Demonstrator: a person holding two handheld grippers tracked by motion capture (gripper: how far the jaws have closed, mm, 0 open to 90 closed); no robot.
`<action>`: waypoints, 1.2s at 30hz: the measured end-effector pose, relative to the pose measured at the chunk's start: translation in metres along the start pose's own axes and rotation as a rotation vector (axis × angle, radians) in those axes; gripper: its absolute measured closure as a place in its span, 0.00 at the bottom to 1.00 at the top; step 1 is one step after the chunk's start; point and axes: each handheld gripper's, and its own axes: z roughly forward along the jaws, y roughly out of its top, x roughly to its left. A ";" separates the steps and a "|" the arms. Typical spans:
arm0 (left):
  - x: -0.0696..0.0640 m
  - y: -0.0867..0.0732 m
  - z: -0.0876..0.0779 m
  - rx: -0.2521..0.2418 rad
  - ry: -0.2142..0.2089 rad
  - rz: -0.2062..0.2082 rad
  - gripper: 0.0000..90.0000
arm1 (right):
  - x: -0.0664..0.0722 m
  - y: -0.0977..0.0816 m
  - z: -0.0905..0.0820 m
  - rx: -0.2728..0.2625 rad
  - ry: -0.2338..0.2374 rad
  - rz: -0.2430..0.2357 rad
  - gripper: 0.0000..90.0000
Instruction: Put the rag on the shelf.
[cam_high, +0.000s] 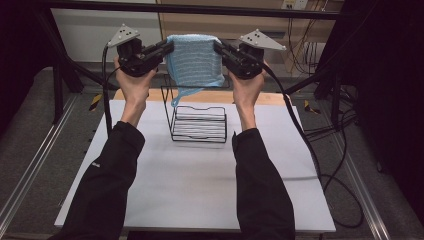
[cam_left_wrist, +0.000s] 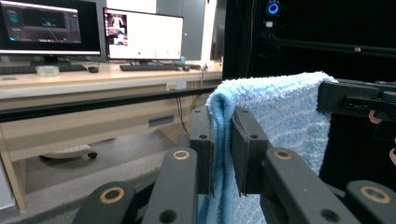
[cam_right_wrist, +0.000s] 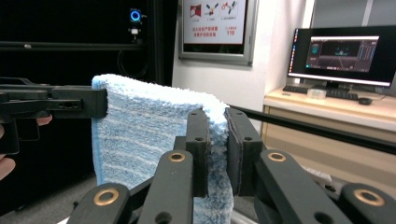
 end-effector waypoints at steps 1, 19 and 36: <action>0.000 -0.002 0.000 -0.001 -0.003 -0.002 0.88 | 0.000 -0.002 0.000 0.008 0.000 0.003 0.90; -0.008 -0.034 -0.014 0.036 -0.059 0.003 0.88 | 0.005 -0.034 -0.021 0.061 0.047 0.024 0.89; -0.016 -0.053 -0.032 0.073 -0.092 0.024 0.87 | 0.017 -0.050 -0.038 0.099 0.097 0.001 0.89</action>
